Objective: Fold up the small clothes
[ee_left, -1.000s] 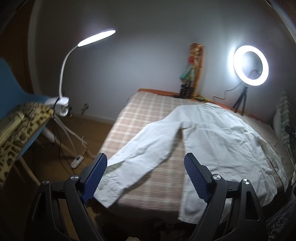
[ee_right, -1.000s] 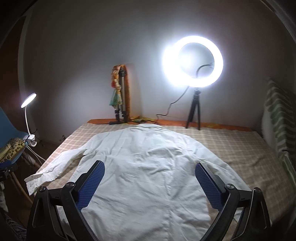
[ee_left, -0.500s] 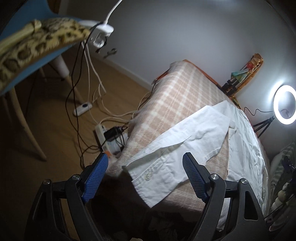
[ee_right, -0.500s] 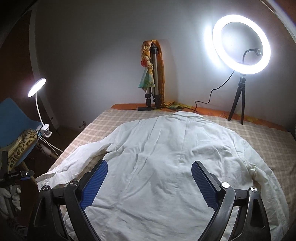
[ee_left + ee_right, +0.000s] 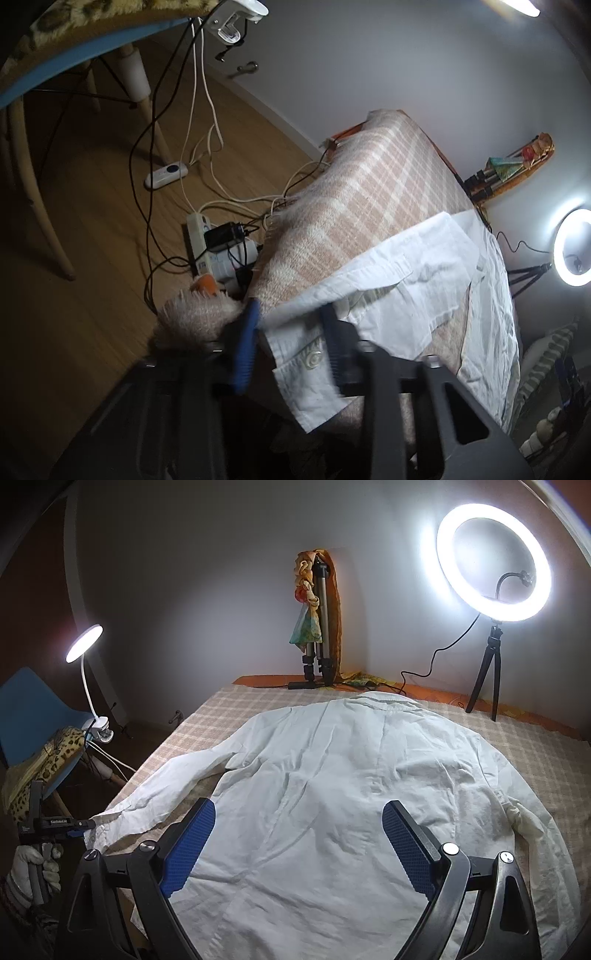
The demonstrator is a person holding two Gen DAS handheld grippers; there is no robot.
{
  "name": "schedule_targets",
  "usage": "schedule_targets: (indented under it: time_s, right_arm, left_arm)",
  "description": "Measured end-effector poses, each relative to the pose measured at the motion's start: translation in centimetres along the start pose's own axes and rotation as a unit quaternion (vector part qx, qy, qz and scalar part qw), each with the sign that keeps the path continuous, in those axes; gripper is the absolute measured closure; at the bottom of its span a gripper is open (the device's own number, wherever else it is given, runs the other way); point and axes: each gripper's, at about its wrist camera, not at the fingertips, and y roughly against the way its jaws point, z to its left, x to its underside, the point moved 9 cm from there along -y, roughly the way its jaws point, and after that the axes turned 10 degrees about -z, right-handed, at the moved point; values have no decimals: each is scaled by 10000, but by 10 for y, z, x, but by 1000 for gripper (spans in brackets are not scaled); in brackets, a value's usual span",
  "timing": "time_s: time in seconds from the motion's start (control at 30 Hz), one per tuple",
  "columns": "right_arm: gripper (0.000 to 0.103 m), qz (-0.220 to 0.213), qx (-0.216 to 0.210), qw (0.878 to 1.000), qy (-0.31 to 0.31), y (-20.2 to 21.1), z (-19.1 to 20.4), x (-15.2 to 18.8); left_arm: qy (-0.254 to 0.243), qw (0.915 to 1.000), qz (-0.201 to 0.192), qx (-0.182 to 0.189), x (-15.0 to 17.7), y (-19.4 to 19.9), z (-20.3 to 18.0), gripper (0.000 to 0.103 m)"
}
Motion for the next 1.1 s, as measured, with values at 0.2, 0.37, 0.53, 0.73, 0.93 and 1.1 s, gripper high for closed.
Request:
schedule_targets:
  time_s: [0.2, 0.37, 0.53, 0.73, 0.93, 1.1]
  right_arm:
    - [10, 14, 143, 9999, 64, -4, -8, 4]
    - [13, 101, 186, 9997, 134, -10, -14, 7]
    - [21, 324, 48, 9995, -52, -22, -18, 10]
    - [27, 724, -293, 9964, -331, -55, -21, -9]
    - [27, 1448, -1318, 9785, -651, -126, 21, -31]
    - [27, 2069, -1882, 9542, -1058, -194, 75, -31]
  left_arm:
    - [-472, 9969, -564, 286, -7, 11, -28, 100]
    - [-1409, 9804, -1148, 753, 2, 43, -91, 101]
    - [-2364, 9484, -1326, 1648, 43, 74, -174, 102]
    - [-3583, 8953, -1086, 2413, 113, 89, -241, 102]
    - [-4220, 8679, -788, 2499, 157, 85, -246, 102]
    - [-4543, 8541, -732, 2426, 171, 82, -244, 102]
